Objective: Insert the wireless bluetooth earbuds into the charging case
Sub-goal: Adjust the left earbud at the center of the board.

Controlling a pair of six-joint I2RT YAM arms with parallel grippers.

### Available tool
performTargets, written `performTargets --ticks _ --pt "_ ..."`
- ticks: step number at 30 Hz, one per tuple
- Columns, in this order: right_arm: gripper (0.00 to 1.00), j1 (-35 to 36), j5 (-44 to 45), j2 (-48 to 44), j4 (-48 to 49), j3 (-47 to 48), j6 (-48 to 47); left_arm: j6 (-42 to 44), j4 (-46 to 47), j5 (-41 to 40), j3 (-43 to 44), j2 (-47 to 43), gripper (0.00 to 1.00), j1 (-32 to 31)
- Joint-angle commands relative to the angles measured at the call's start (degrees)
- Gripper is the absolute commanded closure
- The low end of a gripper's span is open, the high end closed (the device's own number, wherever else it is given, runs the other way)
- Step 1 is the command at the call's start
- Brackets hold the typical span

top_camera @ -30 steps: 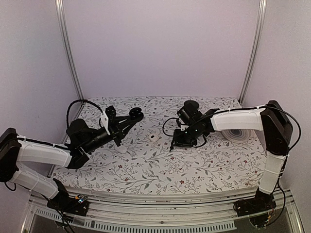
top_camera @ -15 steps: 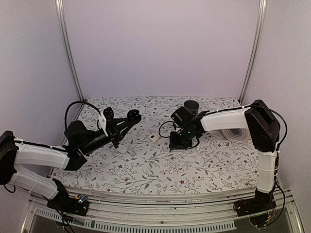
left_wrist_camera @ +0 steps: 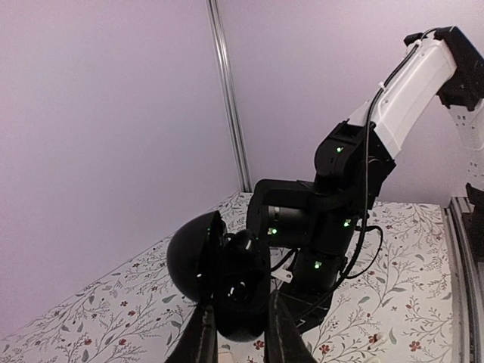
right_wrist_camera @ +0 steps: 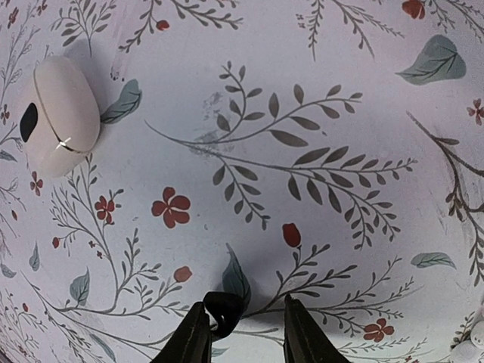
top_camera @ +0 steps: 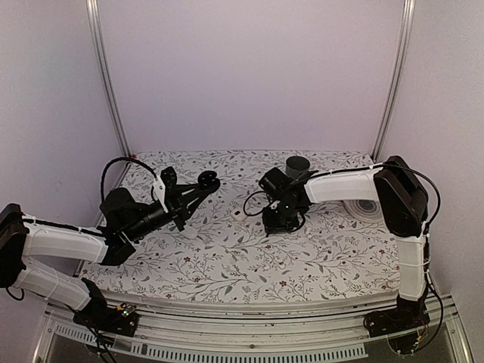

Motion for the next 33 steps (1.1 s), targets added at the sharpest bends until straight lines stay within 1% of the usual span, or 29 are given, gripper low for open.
performTargets --ticks 1,9,13,22,33 --pt "0.64 0.5 1.8 0.1 -2.5 -0.3 -2.3 -0.6 0.3 0.6 0.7 0.3 1.00 0.7" --pt "0.64 -0.4 1.6 -3.2 -1.5 -4.3 -2.7 -0.7 -0.2 0.6 1.0 0.6 1.00 0.7" --pt "0.66 -0.7 1.6 -4.1 -2.0 -4.4 -2.8 -0.7 -0.3 0.5 1.1 0.7 1.00 0.7" --pt "0.67 -2.2 2.8 -5.4 -2.3 -6.6 -2.8 -0.8 -0.3 0.5 1.2 1.0 1.00 0.7" --pt "0.67 -2.5 1.5 -4.1 -1.6 -4.2 -3.5 -1.0 -0.3 0.5 1.3 1.1 1.00 0.7"
